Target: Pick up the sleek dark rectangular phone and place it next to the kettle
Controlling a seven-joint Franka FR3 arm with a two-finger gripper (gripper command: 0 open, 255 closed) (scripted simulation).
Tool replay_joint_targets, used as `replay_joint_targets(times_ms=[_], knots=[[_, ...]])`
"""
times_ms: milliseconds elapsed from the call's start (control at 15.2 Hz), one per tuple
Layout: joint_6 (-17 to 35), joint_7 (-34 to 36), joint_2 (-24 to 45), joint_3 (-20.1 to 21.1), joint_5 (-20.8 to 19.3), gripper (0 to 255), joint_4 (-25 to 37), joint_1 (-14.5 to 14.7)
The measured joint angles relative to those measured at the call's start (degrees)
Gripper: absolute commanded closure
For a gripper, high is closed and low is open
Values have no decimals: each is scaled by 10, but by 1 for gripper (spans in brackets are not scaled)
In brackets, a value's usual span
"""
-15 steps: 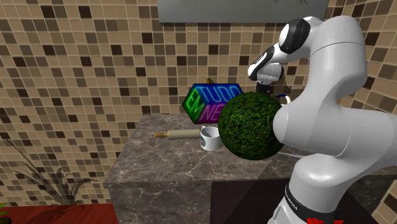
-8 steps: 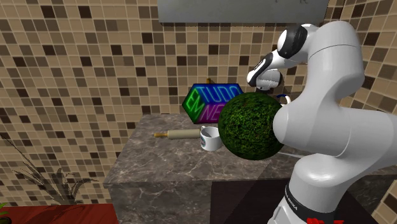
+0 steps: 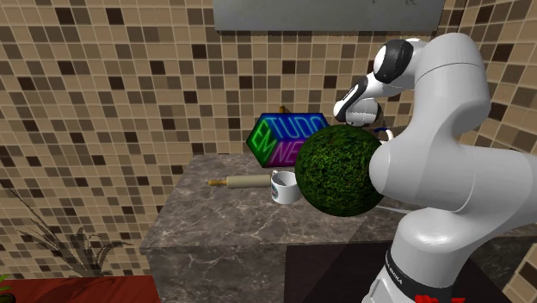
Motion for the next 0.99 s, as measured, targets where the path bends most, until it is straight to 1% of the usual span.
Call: replay_joint_targets(times_ms=[132, 198, 594, 858, 990], knots=[[1, 0, 0, 0, 0, 255, 0, 0], [1, 0, 0, 0, 0, 0, 0, 0], [1, 0, 2, -1, 0, 0, -4, 0], [-22, -5, -51, 8, 7, 0, -34, -13], [-26, -4, -60, 9, 8, 0, -39, -13]])
